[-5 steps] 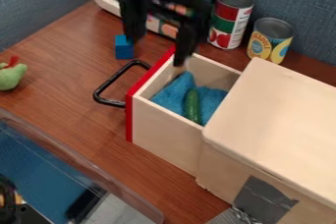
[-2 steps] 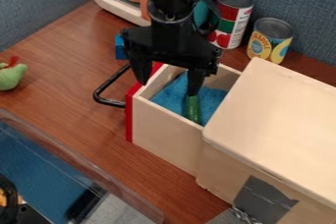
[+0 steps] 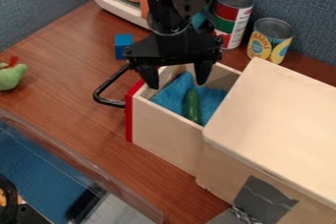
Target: Take the thing out of the drawer and put it on the left side of the table
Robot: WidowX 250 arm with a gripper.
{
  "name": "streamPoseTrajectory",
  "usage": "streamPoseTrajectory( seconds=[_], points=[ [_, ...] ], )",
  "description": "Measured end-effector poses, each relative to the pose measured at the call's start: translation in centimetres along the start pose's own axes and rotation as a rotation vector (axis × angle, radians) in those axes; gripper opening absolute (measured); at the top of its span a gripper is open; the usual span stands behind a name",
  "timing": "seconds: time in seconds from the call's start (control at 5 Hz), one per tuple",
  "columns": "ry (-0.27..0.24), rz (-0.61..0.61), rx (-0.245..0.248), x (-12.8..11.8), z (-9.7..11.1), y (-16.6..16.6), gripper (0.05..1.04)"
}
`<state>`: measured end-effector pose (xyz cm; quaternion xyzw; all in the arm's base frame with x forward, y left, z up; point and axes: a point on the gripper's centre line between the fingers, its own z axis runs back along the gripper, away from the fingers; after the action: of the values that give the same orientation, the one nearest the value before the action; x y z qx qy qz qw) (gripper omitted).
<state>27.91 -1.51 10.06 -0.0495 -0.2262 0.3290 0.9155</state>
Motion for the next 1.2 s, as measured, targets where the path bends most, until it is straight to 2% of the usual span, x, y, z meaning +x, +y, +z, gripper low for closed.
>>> streamPoseTrajectory(
  seconds=[0.2,0.4,0.8,1.2],
  points=[
    [0.008,0.045,-0.012,0.0,-0.6,-0.5,0.999],
    [0.03,0.082,0.008,-0.5,-1.0,-0.4,0.999],
    [0.064,0.109,0.01,-1.2,-0.8,-1.4,0.999],
    [0.108,0.095,0.056,-1.9,-2.3,-1.0,0.999]
  ],
)
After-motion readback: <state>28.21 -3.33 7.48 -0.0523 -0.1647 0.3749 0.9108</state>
